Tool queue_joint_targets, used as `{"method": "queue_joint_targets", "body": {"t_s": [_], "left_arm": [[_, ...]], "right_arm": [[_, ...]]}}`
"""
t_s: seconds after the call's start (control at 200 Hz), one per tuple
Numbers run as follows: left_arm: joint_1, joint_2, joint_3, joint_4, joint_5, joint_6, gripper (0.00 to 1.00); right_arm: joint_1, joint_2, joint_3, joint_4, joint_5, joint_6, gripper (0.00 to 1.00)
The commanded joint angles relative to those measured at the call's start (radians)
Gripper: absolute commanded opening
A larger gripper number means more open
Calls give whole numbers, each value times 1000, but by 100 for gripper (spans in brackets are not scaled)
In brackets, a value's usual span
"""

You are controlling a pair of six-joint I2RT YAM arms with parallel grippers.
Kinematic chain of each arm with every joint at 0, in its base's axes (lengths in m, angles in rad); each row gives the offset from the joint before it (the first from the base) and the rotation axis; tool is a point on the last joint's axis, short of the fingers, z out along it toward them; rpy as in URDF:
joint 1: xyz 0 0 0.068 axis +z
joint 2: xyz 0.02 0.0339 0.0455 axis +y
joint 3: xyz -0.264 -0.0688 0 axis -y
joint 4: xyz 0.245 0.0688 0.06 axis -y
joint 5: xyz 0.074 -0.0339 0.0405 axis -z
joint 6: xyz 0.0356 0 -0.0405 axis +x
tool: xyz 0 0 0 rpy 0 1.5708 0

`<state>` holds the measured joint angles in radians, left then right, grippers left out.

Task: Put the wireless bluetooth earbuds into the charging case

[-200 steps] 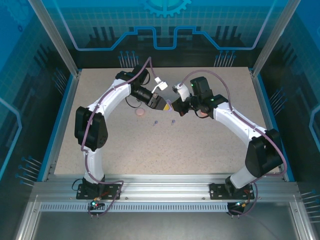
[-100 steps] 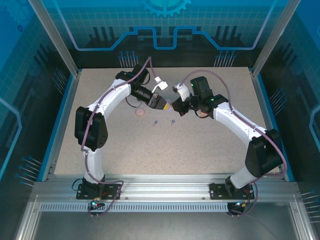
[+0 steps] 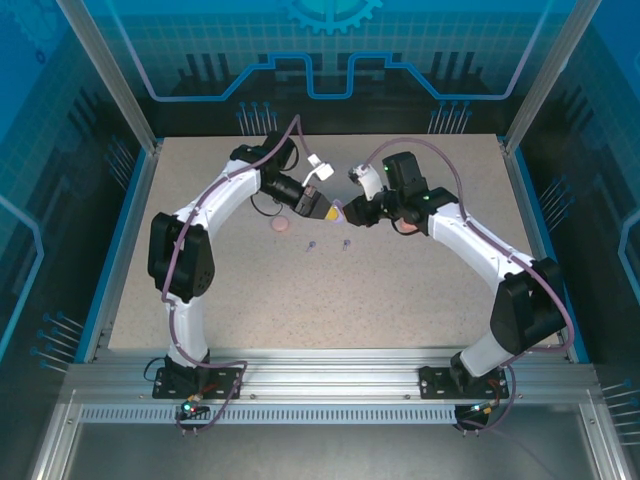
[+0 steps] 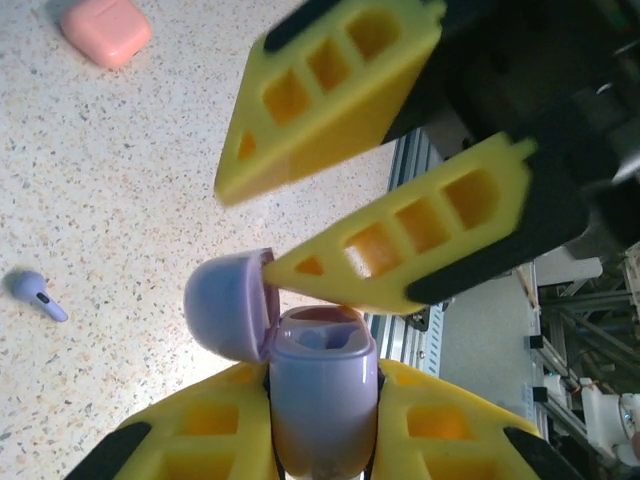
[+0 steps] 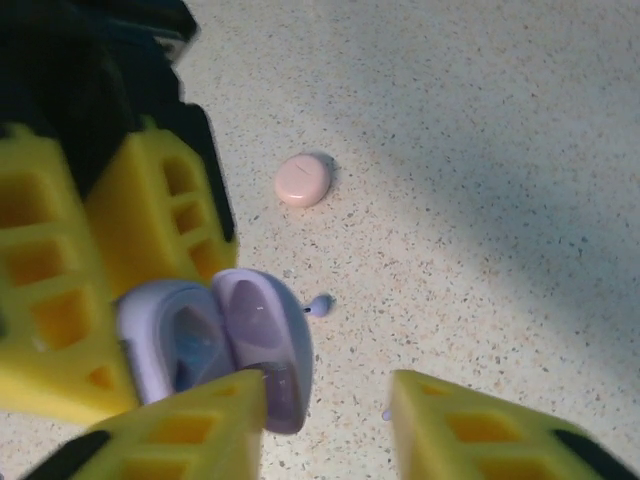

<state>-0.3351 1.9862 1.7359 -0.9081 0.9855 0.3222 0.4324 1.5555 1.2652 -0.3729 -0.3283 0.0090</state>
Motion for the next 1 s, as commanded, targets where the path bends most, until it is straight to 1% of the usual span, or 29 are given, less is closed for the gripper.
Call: {"method": "queue_joint_targets", "body": {"t_s": [0.0,0.11,0.275,0.355,0.515,0.71,0.835,0.996], "left_arm": [[34,-76,-82,169,28,-97,0],[64,-135,-172,313,31,-178,0],[91,-206,-293,491,5,-276,0],[94,-245,-350,575,-23,-315,0],[96,-326,-461,730,-125,-372,0],[96,-463,-604,945,-270,-452,0],[96,-541,-679,1050,-359,-486,0],[94,-635,-794,1234,-476,-518,0]], "right_arm": [[-25,-64,27,7,-39,47,46],[-52,-121,-4,6,-45,75,51],[-84,-168,-62,26,-51,140,54],[-88,-172,-81,21,-30,161,55],[-93,-168,-117,30,4,205,57],[-93,-145,-132,28,40,268,58],[-92,-131,-137,30,54,303,58],[-77,-108,-129,26,73,335,59]]}}
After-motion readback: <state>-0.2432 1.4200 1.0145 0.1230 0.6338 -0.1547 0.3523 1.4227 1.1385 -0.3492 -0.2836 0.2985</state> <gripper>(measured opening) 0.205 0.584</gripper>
